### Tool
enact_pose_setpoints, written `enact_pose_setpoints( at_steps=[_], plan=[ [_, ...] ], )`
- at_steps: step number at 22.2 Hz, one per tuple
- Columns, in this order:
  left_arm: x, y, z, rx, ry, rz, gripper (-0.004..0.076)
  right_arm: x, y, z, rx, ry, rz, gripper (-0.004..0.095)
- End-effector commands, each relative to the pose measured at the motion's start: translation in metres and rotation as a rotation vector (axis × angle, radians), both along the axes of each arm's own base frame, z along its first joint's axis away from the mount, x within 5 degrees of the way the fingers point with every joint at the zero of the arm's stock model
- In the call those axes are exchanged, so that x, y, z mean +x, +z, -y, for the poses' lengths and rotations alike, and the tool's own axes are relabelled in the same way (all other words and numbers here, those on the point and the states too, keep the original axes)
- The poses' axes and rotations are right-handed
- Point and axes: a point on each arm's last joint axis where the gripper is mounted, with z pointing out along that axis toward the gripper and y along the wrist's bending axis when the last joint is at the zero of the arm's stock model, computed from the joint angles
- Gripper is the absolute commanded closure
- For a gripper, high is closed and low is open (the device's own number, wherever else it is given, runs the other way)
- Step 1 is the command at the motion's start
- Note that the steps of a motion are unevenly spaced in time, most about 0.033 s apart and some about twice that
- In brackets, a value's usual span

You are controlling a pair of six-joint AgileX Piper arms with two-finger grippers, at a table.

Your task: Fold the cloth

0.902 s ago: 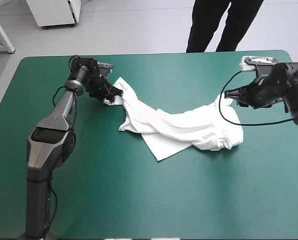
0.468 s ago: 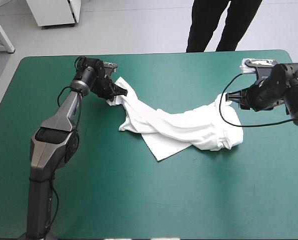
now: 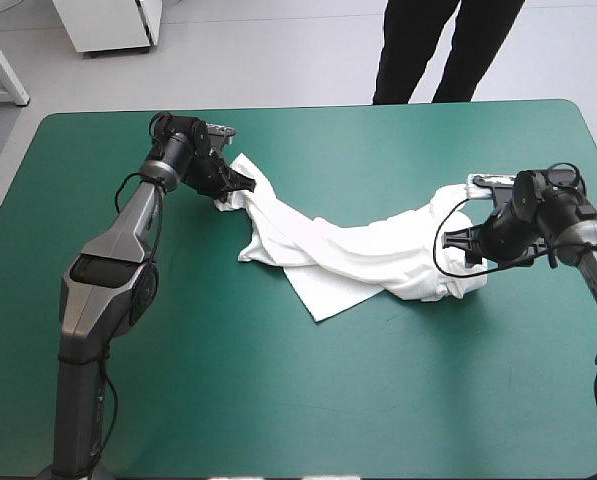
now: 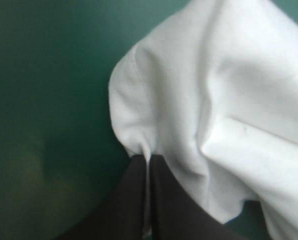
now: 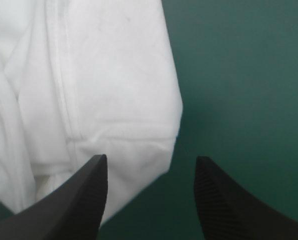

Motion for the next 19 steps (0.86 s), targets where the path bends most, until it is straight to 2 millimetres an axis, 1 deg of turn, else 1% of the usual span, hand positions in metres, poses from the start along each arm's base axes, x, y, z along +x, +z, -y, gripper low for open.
enact_pose_setpoints(
  at_steps=[1, 2, 3, 4, 5, 7, 9, 11, 13, 14, 15, 16, 17, 18, 19],
  plan=[
    [-0.008, 0.020, -0.005, 0.024, 0.000, -0.008, 0.0746, 0.010, 0.000, 0.001, 0.029, -0.020, 0.046, 0.0398],
    [-0.008, 0.020, -0.005, 0.024, 0.000, -0.008, 0.0746, 0.012, -0.006, 0.000, 0.027, -0.017, 0.020, 0.0398],
    [-0.008, 0.020, -0.004, 0.018, -0.001, -0.010, 0.0746, 0.017, -0.018, 0.000, 0.022, -0.017, -0.022, 0.0398],
    [-0.008, 0.020, -0.004, 0.018, -0.004, -0.009, 0.0746, 0.019, -0.022, 0.000, 0.021, -0.017, -0.028, 0.0398],
    [-0.008, 0.020, -0.004, 0.017, -0.004, -0.010, 0.0746, 0.024, -0.031, 0.000, 0.022, -0.019, -0.035, 0.0398],
    [-0.008, 0.020, -0.004, 0.014, -0.004, -0.010, 0.0746, 0.027, -0.037, 0.000, 0.021, -0.019, -0.044, 0.0422],
    [-0.008, 0.020, -0.004, 0.014, -0.004, -0.010, 0.0746, 0.028, -0.042, 0.000, 0.020, -0.019, -0.064, 0.0485],
    [-0.008, 0.020, -0.004, 0.014, -0.004, -0.010, 0.0746, 0.030, -0.049, 0.000, 0.017, -0.019, -0.081, 0.0577],
    [-0.008, 0.020, -0.004, 0.015, -0.007, -0.010, 0.0746, 0.031, -0.058, 0.000, 0.014, -0.019, -0.104, 0.0721],
    [-0.008, 0.022, -0.004, 0.014, -0.007, -0.006, 0.0746, 0.030, -0.065, 0.000, 0.016, -0.021, -0.125, 0.0828],
    [-0.007, 0.023, -0.004, 0.013, -0.007, -0.001, 0.0746, 0.028, -0.067, 0.000, 0.015, -0.021, -0.134, 0.0888],
    [-0.007, 0.028, -0.004, 0.011, -0.009, 0.014, 0.0746, 0.024, -0.074, 0.000, 0.013, -0.021, -0.159, 0.0924],
    [-0.007, 0.030, -0.003, 0.011, -0.023, 0.023, 0.0746, 0.021, -0.076, 0.000, 0.012, -0.021, -0.176, 0.0925],
    [-0.008, 0.041, -0.003, 0.004, -0.022, 0.049, 0.0746, 0.017, -0.077, 0.000, 0.011, -0.020, -0.200, 0.0925],
    [-0.010, 0.052, -0.004, -0.001, -0.021, 0.074, 0.0746, 0.014, -0.073, 0.000, 0.011, -0.018, -0.202, 0.0925]
  ],
)
